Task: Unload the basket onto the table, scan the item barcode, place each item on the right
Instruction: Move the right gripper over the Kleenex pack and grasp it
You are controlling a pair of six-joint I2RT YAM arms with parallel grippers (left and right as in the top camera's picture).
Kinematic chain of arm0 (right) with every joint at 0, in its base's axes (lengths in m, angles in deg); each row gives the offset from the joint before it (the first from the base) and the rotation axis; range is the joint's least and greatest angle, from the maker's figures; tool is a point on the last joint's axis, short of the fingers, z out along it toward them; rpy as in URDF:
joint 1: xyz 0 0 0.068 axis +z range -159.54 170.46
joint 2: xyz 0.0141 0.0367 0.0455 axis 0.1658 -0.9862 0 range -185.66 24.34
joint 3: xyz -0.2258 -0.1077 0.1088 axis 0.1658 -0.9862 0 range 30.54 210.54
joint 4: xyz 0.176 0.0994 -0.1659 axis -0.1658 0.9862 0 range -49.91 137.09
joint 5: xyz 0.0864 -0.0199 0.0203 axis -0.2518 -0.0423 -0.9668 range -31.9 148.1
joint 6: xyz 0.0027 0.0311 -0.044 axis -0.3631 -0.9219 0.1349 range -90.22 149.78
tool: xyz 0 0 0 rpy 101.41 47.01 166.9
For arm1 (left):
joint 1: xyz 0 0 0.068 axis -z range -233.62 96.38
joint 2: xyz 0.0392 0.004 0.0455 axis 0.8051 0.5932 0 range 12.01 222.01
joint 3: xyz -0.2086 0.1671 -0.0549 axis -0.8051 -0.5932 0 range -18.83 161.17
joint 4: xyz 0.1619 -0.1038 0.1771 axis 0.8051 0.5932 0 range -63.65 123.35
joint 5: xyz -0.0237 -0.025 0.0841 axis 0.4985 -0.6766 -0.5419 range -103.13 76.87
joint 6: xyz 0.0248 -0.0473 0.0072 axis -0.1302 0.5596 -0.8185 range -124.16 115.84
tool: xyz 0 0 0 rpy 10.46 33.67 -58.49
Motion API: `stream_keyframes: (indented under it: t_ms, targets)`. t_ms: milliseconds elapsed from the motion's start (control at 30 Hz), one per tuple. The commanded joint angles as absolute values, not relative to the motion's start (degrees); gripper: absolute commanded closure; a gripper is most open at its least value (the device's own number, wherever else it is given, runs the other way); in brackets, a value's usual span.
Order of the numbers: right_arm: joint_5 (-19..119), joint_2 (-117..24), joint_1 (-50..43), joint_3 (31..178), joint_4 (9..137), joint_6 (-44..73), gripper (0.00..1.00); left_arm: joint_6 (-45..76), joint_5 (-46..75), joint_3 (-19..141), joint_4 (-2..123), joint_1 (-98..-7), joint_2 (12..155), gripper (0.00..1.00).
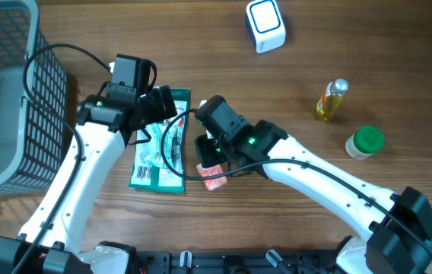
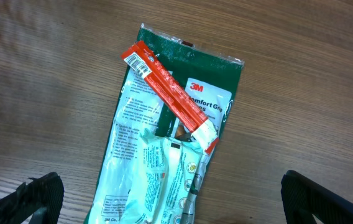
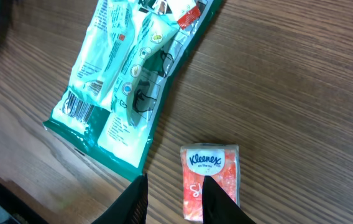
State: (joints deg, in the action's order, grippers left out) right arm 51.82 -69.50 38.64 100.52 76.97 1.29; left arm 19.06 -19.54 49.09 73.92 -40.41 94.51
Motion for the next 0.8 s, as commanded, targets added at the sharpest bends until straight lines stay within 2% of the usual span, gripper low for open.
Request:
stream_keyframes:
  t_ms: [0,33,100,667,767]
  targets:
    - [52.95,-69.98,38.66,100.17,76.06,1.27,0.71,18.58,-20.29,49.86,73.76,-40.62,94.29,0.00]
    - [52.95,-69.98,38.66,100.17,75.93,1.34,0.71,18.58,-20.29,49.86,73.76,-40.62,94.29,0.00]
    - [52.93,-69.98,38.66,100.17,75.93,1.29,0.61,18.58,-20.29,49.86,73.76,-40.62,94.29,0.00]
    - [51.64,-83.16,38.68,100.17,73.17,1.34,0.61,18.58,-20.29,49.86,73.76,-40.62,94.29,0.00]
    - [51.69,-84.25,38.66,100.17,74.24,1.34,0.66,18.58,-20.29,49.86,73.76,-40.62,94.29,0.00]
